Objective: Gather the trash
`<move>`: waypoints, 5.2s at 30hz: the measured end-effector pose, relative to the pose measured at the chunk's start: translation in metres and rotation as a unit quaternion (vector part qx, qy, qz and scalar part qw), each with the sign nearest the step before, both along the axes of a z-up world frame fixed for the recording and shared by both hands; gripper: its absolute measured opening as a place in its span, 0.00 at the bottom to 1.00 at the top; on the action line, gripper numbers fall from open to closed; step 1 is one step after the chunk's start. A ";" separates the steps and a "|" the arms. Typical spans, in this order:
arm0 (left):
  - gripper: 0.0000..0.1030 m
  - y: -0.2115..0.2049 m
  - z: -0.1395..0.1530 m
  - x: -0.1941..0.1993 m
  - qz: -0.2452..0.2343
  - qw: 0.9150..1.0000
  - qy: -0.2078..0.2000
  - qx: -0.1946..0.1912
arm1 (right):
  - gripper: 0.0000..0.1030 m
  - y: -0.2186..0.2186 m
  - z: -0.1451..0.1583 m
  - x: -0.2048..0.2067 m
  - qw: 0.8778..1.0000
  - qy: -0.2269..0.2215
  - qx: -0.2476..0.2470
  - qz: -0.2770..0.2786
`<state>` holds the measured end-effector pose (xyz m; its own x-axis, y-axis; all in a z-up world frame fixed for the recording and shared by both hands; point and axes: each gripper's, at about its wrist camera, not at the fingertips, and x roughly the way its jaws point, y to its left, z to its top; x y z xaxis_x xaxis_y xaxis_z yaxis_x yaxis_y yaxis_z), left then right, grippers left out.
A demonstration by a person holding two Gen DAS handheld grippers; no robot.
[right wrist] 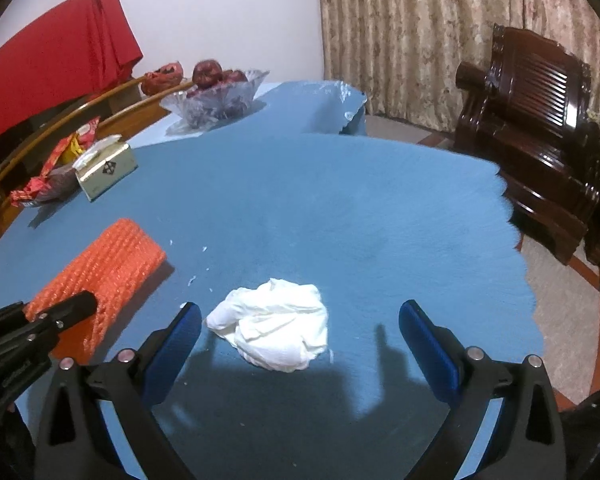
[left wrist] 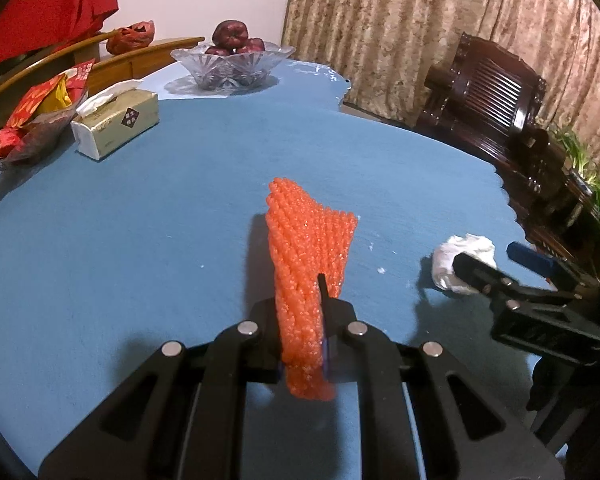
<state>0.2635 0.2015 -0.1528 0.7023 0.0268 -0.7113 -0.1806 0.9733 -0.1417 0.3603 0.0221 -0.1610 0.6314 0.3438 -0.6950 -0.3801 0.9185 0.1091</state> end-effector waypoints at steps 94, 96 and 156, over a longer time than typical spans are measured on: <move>0.17 -0.371 0.056 -0.077 -0.339 0.939 -0.048 -0.009 | 0.47 -0.364 0.075 -0.200 0.971 -0.058 -0.001 -0.233; 0.24 -0.370 0.053 -0.073 -0.338 0.940 -0.045 -0.012 | 0.56 -0.364 0.071 -0.196 0.971 -0.054 0.001 -0.233; 0.92 -0.261 0.162 -0.208 -0.210 0.967 -0.138 0.048 | 0.94 -0.281 0.168 -0.315 0.976 -0.108 0.016 -0.189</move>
<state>0.0557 -0.0592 0.0097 0.8285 -0.2465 -0.5029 0.2661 0.9634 -0.0338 0.0452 -0.2590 0.0071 0.8480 0.0769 -0.5244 -0.0319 0.9950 0.0943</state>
